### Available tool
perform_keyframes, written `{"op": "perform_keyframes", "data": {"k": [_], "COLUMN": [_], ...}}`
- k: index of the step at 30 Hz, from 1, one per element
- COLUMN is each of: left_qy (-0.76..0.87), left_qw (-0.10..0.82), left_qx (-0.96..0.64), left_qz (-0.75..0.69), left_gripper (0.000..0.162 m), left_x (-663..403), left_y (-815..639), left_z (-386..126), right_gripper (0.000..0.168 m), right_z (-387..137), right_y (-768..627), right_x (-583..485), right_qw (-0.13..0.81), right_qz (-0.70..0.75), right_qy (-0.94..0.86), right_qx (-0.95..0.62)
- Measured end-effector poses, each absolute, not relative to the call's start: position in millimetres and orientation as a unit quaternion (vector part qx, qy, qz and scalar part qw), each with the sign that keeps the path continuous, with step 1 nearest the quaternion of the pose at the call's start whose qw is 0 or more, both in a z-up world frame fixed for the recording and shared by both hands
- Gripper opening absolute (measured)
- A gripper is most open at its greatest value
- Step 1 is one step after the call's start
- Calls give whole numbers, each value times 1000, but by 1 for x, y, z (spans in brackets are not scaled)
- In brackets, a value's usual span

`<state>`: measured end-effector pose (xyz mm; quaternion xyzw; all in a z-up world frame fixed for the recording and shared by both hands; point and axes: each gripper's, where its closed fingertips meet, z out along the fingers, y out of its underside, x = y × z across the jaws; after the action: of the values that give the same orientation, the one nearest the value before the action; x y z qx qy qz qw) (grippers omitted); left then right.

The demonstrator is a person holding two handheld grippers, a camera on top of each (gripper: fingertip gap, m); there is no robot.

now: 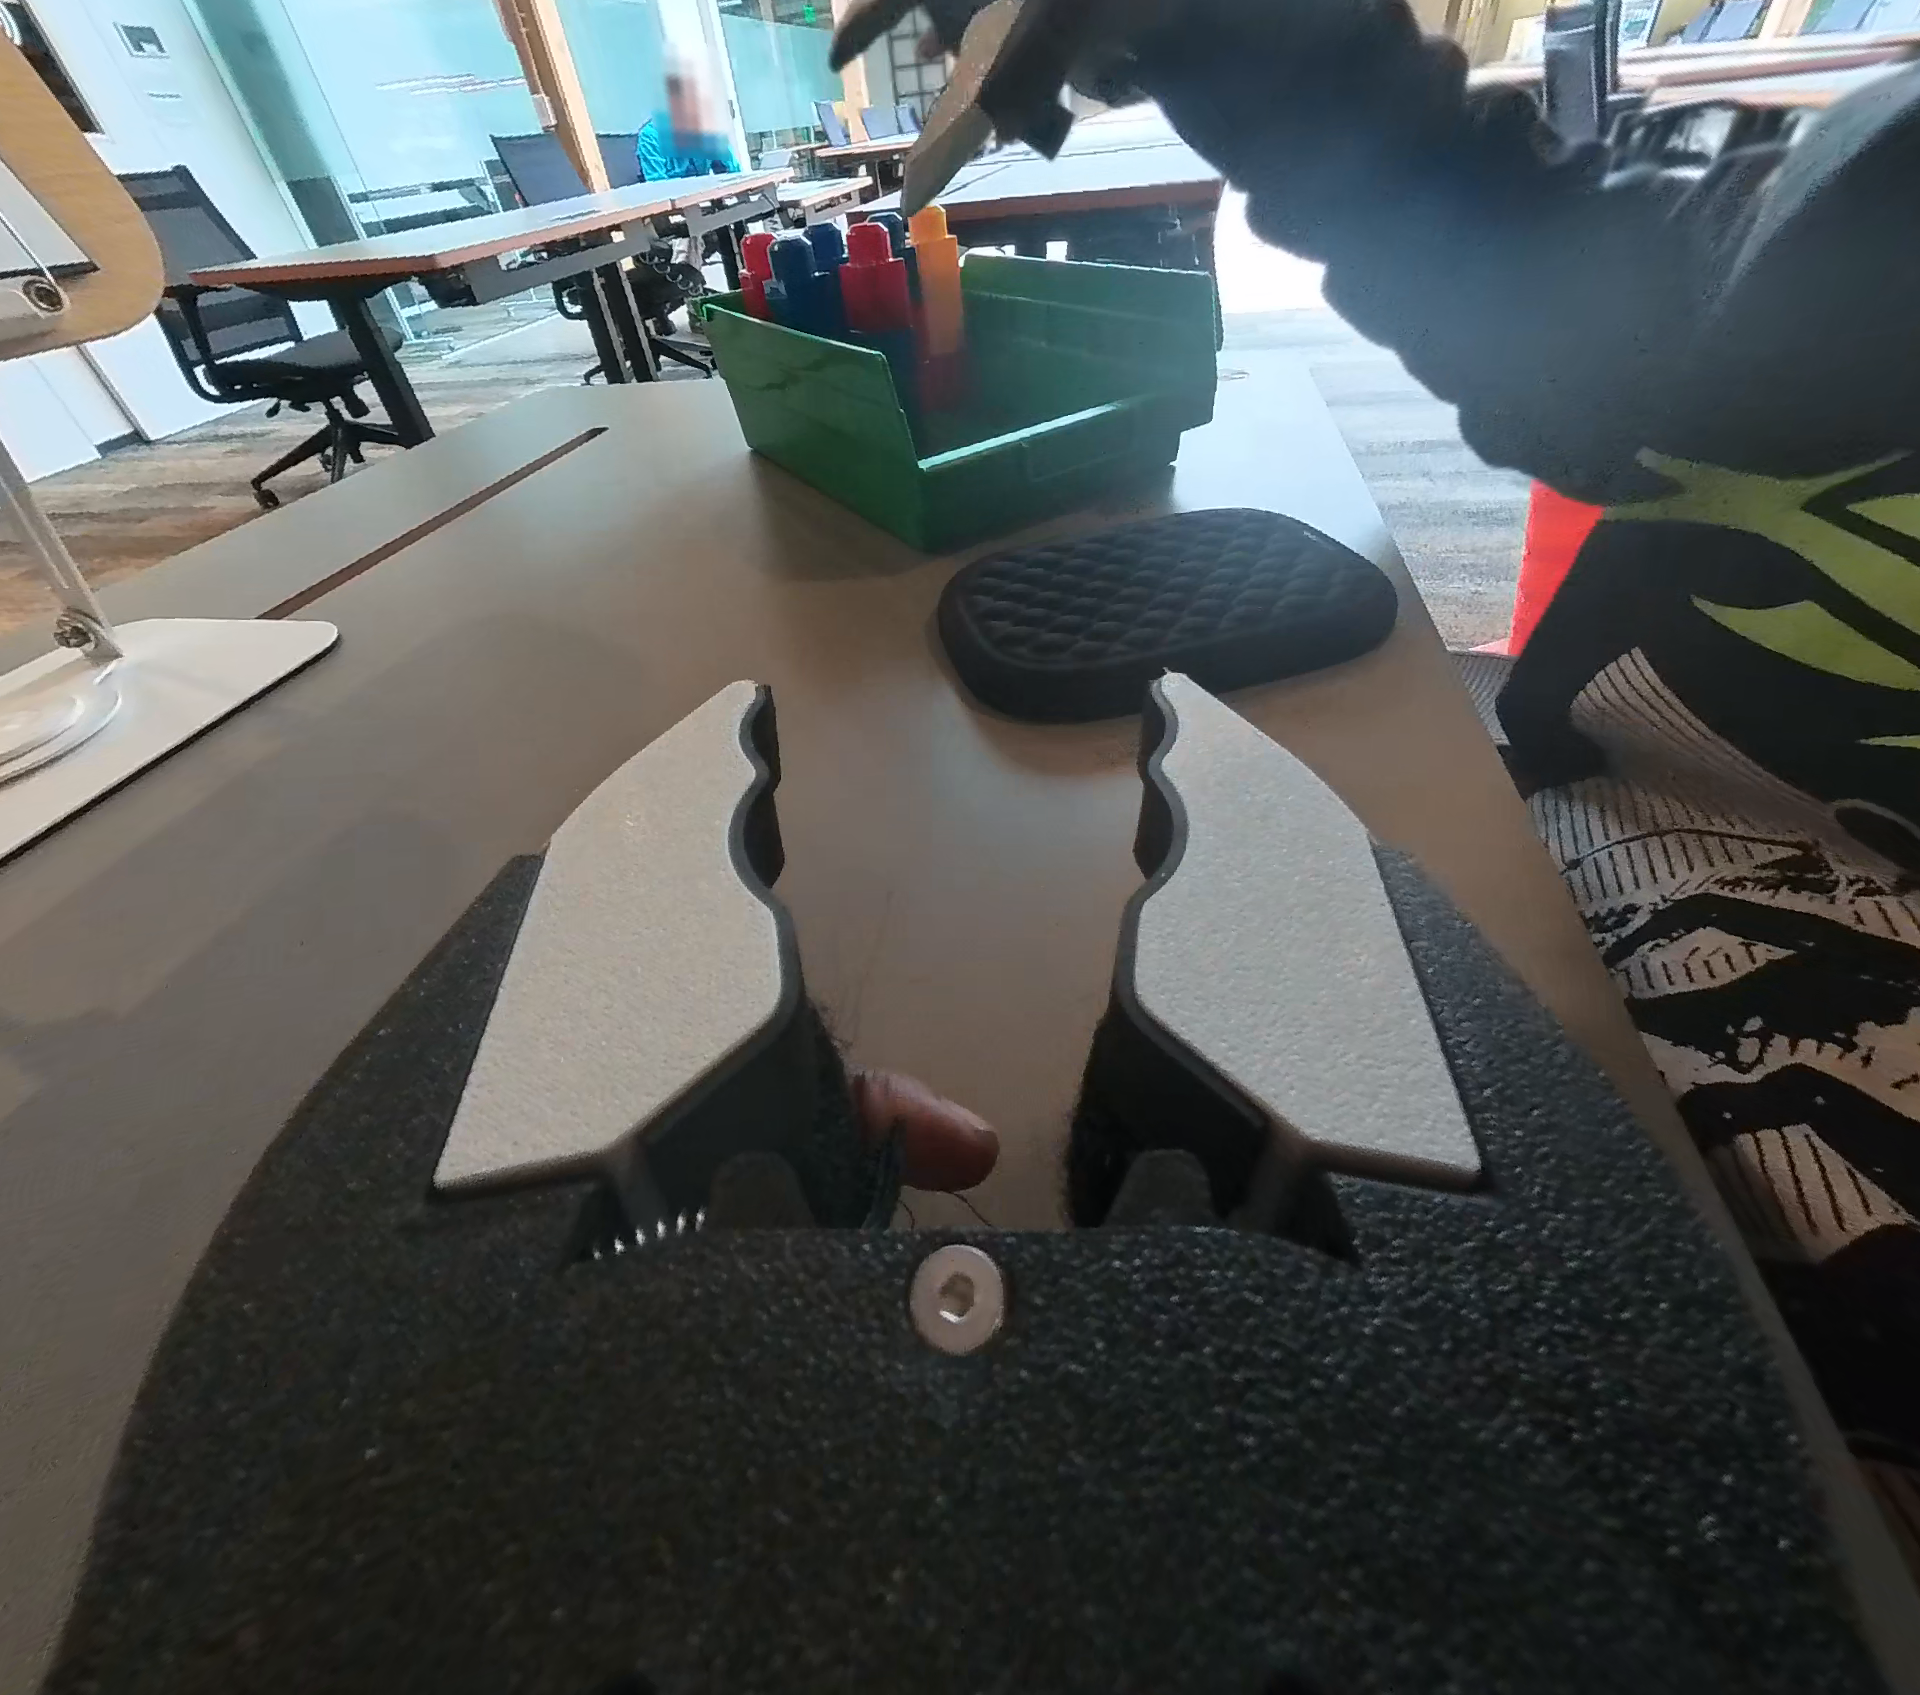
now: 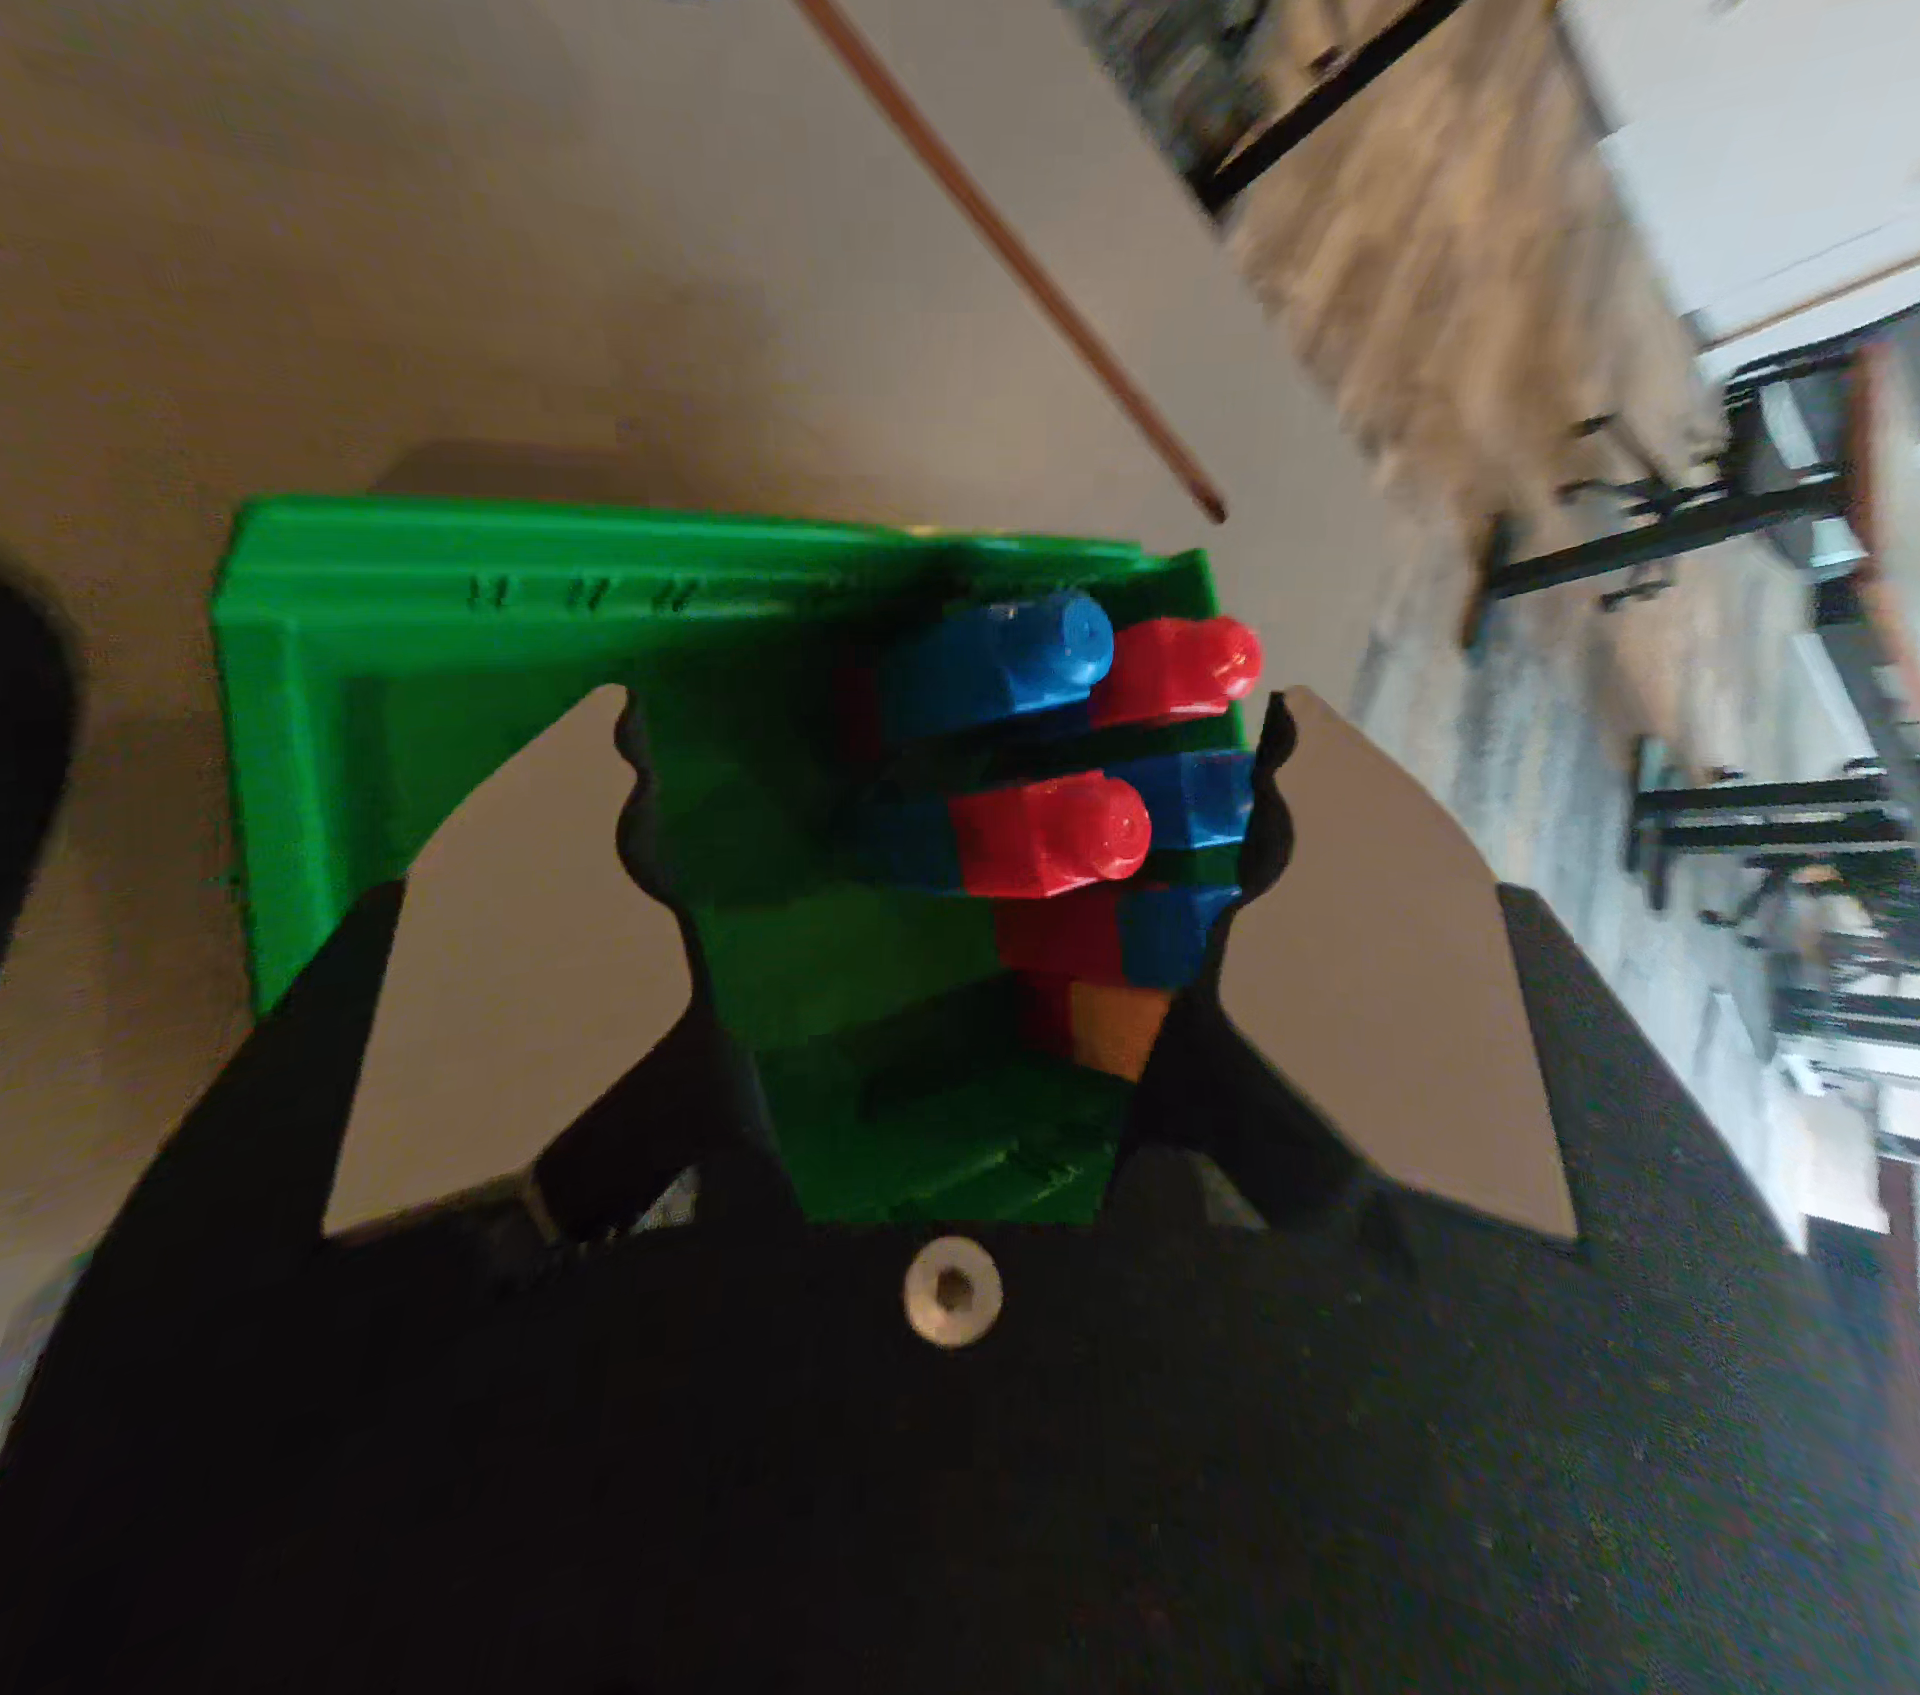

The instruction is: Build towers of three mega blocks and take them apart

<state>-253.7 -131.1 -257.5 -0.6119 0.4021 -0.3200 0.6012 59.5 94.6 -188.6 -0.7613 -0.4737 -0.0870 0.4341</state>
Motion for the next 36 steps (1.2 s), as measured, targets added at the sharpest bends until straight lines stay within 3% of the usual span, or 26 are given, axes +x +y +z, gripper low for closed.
{"op": "perform_keyframes", "data": {"k": [6, 16, 31, 36], "left_qy": [401, 405, 406, 405], "left_qw": [603, 604, 603, 608], "left_qx": [-611, -610, -611, -608], "left_qz": [-318, -315, -313, -310], "left_gripper": [66, 66, 66, 66], "left_x": [-254, -253, -253, -253], "left_y": [-131, -132, -132, -132], "left_z": [-257, -258, -258, -257], "right_gripper": [117, 129, 126, 122], "right_z": [-176, -205, -237, -238], "right_y": [62, 24, -3, -27], "right_x": [17, -45, -87, -116], "right_qw": [517, 532, 531, 563], "right_qz": [-113, -43, 22, 138], "right_qy": [-446, -444, -445, -444], "right_qx": [-722, -720, -721, -683]}}
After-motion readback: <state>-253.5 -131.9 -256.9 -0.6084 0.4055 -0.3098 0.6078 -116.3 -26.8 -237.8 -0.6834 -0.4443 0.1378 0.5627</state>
